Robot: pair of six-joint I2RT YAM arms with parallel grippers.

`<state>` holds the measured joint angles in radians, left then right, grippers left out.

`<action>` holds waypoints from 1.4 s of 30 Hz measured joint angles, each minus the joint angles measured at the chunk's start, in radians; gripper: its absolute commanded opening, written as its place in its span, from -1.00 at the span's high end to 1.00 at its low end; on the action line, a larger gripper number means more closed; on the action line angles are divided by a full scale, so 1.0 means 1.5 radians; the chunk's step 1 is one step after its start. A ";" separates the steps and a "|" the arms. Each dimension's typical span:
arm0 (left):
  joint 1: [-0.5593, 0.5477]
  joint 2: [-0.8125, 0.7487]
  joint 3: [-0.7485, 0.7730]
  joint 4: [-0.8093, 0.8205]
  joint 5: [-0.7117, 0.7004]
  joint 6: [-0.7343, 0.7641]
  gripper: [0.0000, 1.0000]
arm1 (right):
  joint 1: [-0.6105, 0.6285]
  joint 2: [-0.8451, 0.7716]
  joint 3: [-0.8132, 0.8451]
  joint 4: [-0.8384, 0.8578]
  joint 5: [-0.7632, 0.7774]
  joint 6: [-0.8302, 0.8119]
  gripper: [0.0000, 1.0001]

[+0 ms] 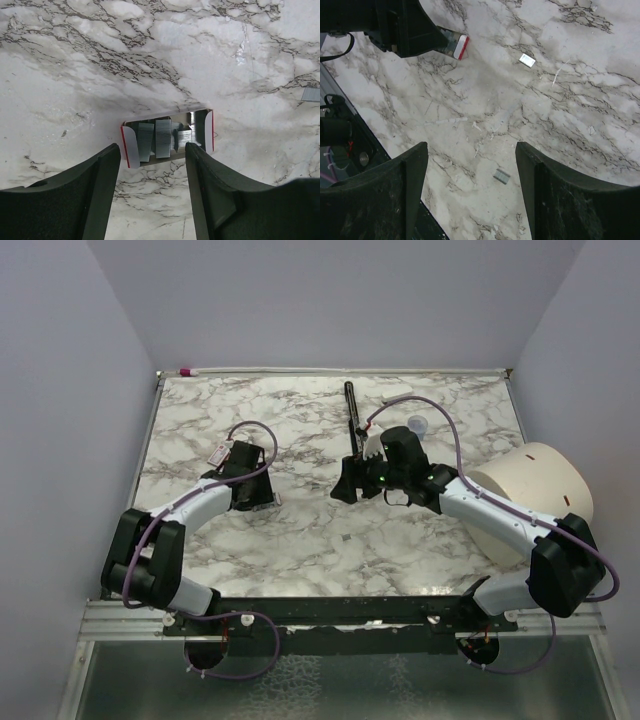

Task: Unload the staples from the stapler
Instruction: Adjust the staple in the staple box.

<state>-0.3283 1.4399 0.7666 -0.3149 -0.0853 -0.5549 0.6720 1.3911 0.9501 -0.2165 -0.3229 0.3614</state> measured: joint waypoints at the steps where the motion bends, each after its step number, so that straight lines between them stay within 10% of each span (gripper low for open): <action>1: 0.000 0.004 0.000 0.000 0.000 0.000 -0.10 | 0.000 0.000 0.000 0.000 0.000 0.000 -0.41; 15: 0.001 0.034 0.004 0.005 0.000 0.000 -0.13 | 0.000 0.000 -0.003 0.000 0.000 0.000 -0.41; 32: 0.005 0.040 0.005 0.013 -0.001 0.000 0.30 | 0.000 0.000 -0.003 0.000 0.002 0.000 -0.41; 42: 0.005 0.040 0.005 0.012 -0.001 0.004 0.00 | 0.000 0.000 -0.003 0.000 0.001 0.000 -0.41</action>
<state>-0.3206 1.4994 0.7738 -0.2966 -0.0868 -0.5491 0.6720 1.3911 0.9451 -0.2169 -0.3210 0.3611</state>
